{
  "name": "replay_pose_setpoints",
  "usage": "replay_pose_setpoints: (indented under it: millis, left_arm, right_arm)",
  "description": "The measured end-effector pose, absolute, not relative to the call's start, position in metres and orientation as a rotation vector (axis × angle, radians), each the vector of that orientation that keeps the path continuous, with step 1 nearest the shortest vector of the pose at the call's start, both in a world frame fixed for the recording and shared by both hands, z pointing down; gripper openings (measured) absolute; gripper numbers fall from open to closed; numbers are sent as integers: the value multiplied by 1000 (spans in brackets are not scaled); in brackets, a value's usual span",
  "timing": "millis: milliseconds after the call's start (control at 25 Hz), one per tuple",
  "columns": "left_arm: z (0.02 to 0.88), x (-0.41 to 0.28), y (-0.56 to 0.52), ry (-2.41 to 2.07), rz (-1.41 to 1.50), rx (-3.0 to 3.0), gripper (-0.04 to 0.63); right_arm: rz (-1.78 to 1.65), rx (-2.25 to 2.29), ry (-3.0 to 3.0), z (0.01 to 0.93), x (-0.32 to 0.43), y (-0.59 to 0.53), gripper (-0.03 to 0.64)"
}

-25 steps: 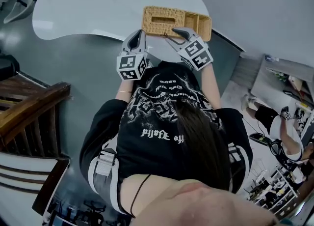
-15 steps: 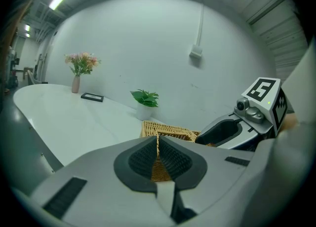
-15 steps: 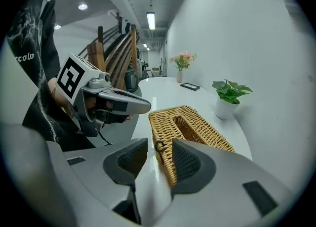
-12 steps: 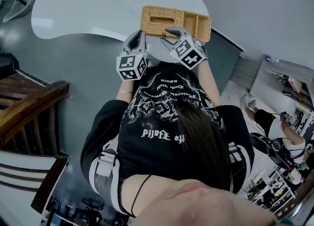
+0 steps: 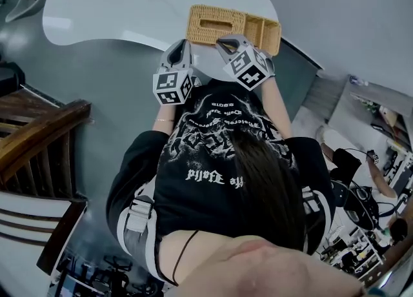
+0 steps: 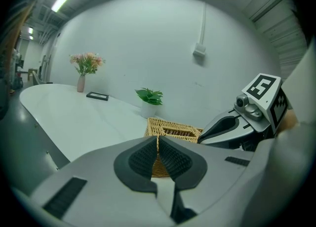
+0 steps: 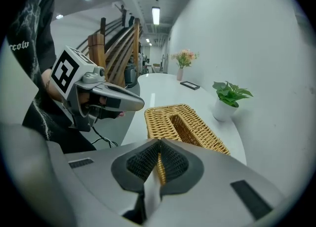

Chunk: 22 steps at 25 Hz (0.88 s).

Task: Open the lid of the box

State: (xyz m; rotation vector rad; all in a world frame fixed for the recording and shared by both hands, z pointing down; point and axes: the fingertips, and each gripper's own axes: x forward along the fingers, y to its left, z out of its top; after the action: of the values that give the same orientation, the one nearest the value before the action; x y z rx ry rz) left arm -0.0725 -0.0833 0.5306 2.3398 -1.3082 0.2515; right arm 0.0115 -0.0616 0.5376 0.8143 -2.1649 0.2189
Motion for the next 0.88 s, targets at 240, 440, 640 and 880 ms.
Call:
replay_pose_setpoints:
  millis: [240, 440, 640, 880]
  left_arm:
    - [529, -75, -86, -1322, 248, 2340, 29]
    - [529, -78, -87, -1329, 252, 2344, 29]
    - [526, -77, -90, -1339, 249, 2346, 29]
    - [526, -79, -91, -1343, 235, 2350, 29]
  right_arm:
    - [216, 792, -2163, 536, 11, -61, 37]
    - [213, 782, -2167, 532, 11, -61, 37]
    - [157, 797, -2181, 521, 14, -66, 35]
    - [141, 757, -2159, 520, 13, -64, 35]
